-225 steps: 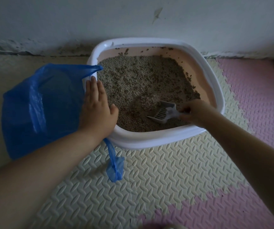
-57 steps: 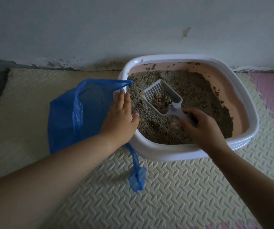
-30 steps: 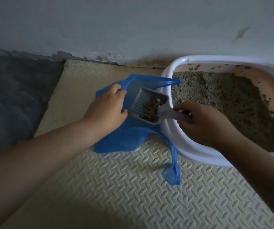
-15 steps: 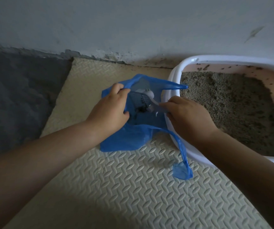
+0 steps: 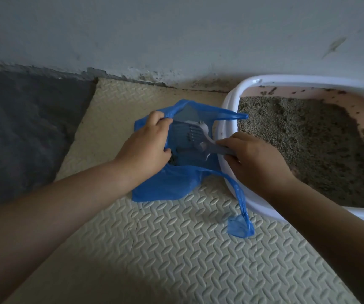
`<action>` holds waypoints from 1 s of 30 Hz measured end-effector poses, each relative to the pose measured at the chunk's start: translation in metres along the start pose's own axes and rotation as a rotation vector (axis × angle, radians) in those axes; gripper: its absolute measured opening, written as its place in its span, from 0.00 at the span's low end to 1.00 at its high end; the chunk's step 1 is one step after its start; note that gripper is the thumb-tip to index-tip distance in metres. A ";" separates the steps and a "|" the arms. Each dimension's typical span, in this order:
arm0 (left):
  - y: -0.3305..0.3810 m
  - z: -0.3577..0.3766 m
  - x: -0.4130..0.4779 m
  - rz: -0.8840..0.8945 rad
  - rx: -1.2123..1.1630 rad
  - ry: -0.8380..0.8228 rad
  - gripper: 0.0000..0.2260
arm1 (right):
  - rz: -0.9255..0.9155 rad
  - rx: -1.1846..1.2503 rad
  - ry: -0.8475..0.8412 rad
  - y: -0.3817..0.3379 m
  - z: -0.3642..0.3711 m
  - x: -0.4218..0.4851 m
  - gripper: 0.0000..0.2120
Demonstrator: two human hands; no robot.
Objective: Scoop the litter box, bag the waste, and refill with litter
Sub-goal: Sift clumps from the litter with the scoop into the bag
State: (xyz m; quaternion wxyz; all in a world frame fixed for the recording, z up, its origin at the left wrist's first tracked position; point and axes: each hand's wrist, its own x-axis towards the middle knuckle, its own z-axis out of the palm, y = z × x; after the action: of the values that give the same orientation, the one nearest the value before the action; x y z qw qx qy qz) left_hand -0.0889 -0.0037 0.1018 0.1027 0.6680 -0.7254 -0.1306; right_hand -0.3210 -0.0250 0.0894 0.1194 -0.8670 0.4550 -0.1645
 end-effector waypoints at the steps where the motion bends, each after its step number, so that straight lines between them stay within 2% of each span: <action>1: 0.000 0.000 0.000 -0.001 0.000 0.001 0.29 | 0.002 0.004 0.004 0.001 -0.001 -0.001 0.14; 7: 0.003 0.000 0.001 -0.008 0.002 -0.002 0.29 | 0.037 0.062 -0.005 0.004 -0.005 -0.010 0.14; 11: 0.006 0.001 0.001 0.015 0.000 0.002 0.28 | 0.312 0.264 -0.043 0.017 -0.016 -0.023 0.12; 14: 0.011 0.001 0.001 0.056 0.022 0.041 0.26 | 0.511 0.553 -0.090 0.030 -0.030 -0.038 0.11; 20: 0.038 0.013 0.013 0.174 0.070 0.092 0.25 | 0.628 0.833 -0.035 0.060 -0.066 -0.068 0.09; 21: 0.045 0.017 0.017 0.183 0.057 0.082 0.25 | 0.638 0.843 -0.027 0.067 -0.073 -0.073 0.13; 23: 0.058 0.027 0.023 0.213 0.034 0.059 0.24 | 0.655 0.820 -0.012 0.083 -0.084 -0.086 0.28; 24: 0.065 0.032 0.026 0.230 0.029 0.045 0.24 | 0.687 0.787 0.012 0.092 -0.088 -0.093 0.30; 25: 0.071 0.038 0.029 0.251 0.023 0.033 0.24 | 0.723 0.746 0.022 0.100 -0.091 -0.099 0.26; 28: 0.093 0.057 0.039 0.289 -0.022 0.007 0.25 | 0.826 0.558 -0.010 0.122 -0.097 -0.114 0.07; 30: 0.107 0.074 0.045 0.270 -0.058 -0.035 0.28 | 0.849 0.447 -0.091 0.132 -0.100 -0.123 0.04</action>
State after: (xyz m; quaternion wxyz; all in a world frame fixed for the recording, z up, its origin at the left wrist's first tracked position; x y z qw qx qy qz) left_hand -0.2173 -0.0366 0.0659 0.1258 0.5586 -0.8064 -0.1480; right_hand -0.5249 -0.0025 0.1128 0.3790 -0.5640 0.7167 -0.1569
